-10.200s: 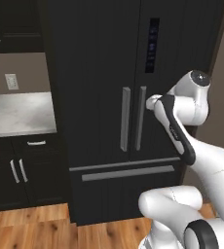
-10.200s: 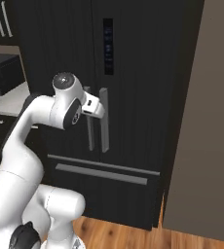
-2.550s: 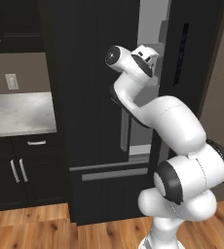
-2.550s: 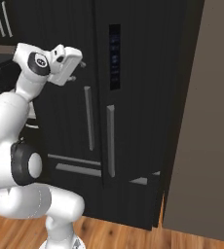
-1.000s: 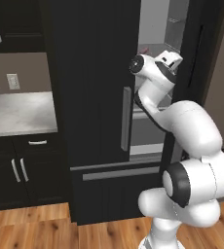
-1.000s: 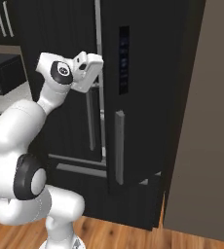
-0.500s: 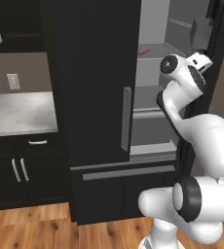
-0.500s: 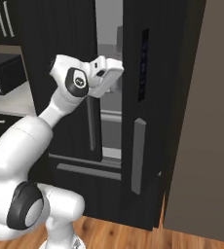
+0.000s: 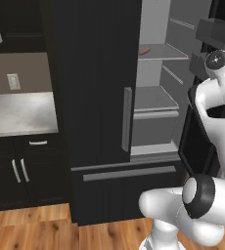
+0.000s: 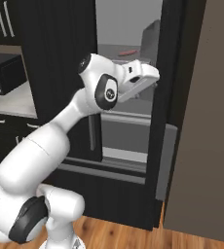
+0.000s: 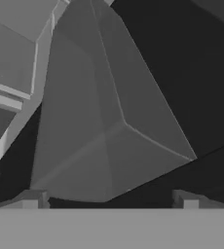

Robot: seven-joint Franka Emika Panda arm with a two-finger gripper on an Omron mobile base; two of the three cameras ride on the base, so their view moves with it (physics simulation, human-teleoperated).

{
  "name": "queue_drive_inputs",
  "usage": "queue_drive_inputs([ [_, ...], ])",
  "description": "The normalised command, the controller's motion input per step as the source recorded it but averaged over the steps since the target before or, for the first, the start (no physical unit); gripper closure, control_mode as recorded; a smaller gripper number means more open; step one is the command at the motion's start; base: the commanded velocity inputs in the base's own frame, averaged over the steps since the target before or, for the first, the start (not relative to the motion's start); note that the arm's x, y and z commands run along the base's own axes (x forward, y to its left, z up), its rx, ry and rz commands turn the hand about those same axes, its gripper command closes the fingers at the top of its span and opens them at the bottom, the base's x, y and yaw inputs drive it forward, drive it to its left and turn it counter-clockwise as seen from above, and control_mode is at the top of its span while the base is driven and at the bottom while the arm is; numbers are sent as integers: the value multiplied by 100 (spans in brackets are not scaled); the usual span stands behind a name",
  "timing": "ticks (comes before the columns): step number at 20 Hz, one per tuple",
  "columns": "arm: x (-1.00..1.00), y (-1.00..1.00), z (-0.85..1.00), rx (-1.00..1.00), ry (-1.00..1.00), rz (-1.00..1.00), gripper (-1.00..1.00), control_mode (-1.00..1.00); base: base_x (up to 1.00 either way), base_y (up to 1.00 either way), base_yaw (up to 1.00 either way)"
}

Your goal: Move the hot dog bun to the plate on the dining table and place the condiment next to that plate. Then navigate to the fridge and take the sausage and place it on the plate as well.

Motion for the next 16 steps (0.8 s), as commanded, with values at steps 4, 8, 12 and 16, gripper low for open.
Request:
queue_drive_inputs([
  [4, -8, -83, 0, 10, -6, 0, -100, -100, 0, 0, 0],
  [8, -9, -8, 0, 1, -18, 1, -100, -100, 0, 0, 0],
  [12, -30, 65, 2, 0, -22, 2, -100, -100, 0, 0, 0],
  [16, -26, 100, 1, 0, -14, 1, -100, -100, 0, 0, 0],
])
